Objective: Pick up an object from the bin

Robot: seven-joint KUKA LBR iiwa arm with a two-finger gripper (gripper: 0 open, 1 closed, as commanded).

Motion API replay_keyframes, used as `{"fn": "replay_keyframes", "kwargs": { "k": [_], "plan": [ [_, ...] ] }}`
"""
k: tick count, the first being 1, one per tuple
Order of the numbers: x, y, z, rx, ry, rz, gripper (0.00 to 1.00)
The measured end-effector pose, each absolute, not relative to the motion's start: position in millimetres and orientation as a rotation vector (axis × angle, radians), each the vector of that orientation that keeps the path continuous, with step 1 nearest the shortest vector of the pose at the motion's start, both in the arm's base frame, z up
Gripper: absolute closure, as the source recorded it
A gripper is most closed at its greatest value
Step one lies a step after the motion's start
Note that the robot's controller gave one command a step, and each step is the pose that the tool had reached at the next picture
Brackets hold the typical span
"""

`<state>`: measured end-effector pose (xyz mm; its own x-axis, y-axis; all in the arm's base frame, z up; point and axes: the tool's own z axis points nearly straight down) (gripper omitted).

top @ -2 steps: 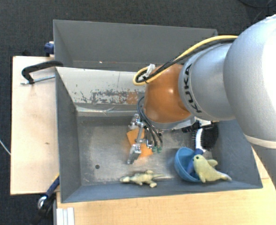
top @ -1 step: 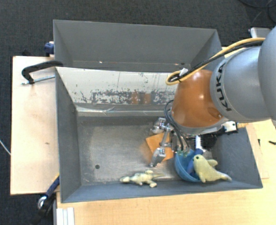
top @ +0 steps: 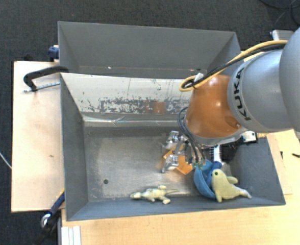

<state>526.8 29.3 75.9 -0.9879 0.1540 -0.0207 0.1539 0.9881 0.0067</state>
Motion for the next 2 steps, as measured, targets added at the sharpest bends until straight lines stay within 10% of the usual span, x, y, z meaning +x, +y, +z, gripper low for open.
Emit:
{"fn": "replay_keyframes", "kwargs": {
  "k": [1, 2],
  "plan": [
    [519.0, 34.2, 209.6, -0.166, 3.125, 0.001, 1.0],
    [500.2, 26.7, 232.3, -0.481, 3.096, 0.0, 1.0]
  ]
}}
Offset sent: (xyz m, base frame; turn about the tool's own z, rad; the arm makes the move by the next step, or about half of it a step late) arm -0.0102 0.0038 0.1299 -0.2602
